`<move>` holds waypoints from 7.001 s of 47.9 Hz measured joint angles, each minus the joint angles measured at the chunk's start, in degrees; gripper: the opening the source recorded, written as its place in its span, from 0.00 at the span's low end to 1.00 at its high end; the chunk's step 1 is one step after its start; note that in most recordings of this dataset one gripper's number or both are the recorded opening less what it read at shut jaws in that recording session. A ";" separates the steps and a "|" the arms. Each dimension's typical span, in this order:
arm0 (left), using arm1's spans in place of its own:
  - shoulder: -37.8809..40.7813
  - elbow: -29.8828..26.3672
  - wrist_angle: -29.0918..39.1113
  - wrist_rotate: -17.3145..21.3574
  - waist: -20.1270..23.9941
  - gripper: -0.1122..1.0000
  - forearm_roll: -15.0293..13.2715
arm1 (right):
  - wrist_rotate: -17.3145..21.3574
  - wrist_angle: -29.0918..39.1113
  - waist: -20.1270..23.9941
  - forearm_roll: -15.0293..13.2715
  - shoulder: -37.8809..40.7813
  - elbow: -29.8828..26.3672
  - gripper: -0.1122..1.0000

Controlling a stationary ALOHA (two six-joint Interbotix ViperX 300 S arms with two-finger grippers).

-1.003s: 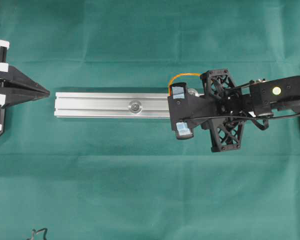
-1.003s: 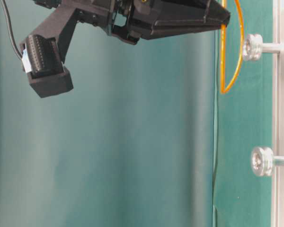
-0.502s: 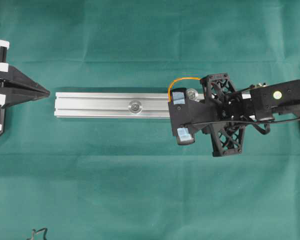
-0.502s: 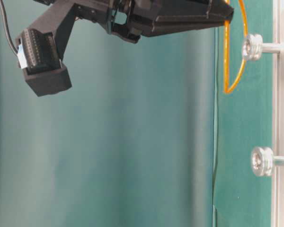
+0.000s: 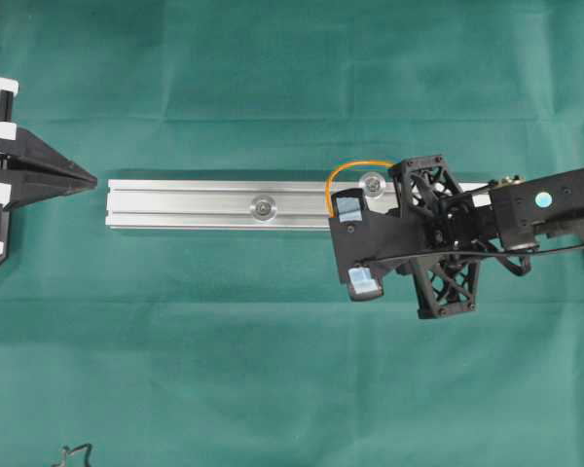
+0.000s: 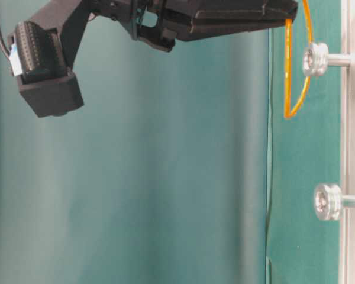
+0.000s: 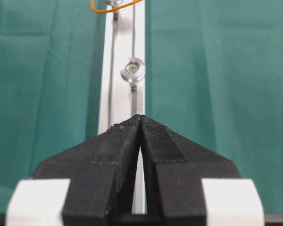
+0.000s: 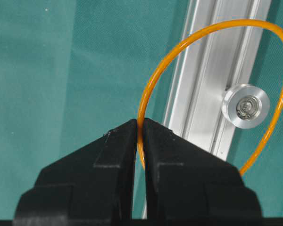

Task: Hook the rubber onto the shaft.
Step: 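Carry the band leftward along the rail toward the right knob, then swing the band over the right knob toward the left knob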

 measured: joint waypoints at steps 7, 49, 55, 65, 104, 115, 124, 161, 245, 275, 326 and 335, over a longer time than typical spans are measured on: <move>0.00 0.00 -0.09 0.00 0.00 0.10 0.00 | 0.00 0.09 0.53 -0.09 0.09 -0.44 0.16; 0.00 0.00 0.35 0.00 0.00 0.10 0.09 | 0.09 0.26 5.19 1.05 1.49 -2.29 0.16; 0.00 0.00 0.35 0.00 0.00 0.10 0.00 | 0.26 0.18 5.63 1.14 1.58 -2.29 0.16; -0.09 0.00 0.35 0.00 -0.09 0.10 0.00 | 3.34 0.26 6.15 1.23 1.76 -2.37 0.16; -0.09 0.00 0.35 0.00 0.00 0.10 0.00 | 22.59 0.26 6.50 2.29 1.76 -2.37 0.16; 0.00 0.00 0.35 0.00 -0.09 0.10 0.00 | 29.79 0.26 6.50 4.57 2.64 -3.34 0.16; 0.00 0.00 0.35 0.00 0.00 0.10 0.00 | 31.20 0.18 6.50 5.27 4.31 -5.54 0.16; -0.18 0.00 0.35 0.00 0.00 0.10 0.09 | 47.90 0.35 6.42 5.19 8.26 -10.63 0.16; -0.35 0.00 1.23 0.00 0.00 0.10 0.09 | 51.42 1.32 -2.29 2.02 16.96 -21.45 0.16; -0.35 0.00 1.23 0.00 -0.09 0.10 0.00 | 51.42 -1.58 -4.57 0.97 19.78 -23.82 0.16; -0.35 0.00 1.23 0.00 0.00 0.10 0.00 | 51.42 -2.99 -6.15 0.88 25.75 -29.88 0.16; -0.35 0.00 1.14 0.00 0.00 0.10 0.00 | 51.42 -2.99 -6.33 0.88 25.93 -29.97 0.16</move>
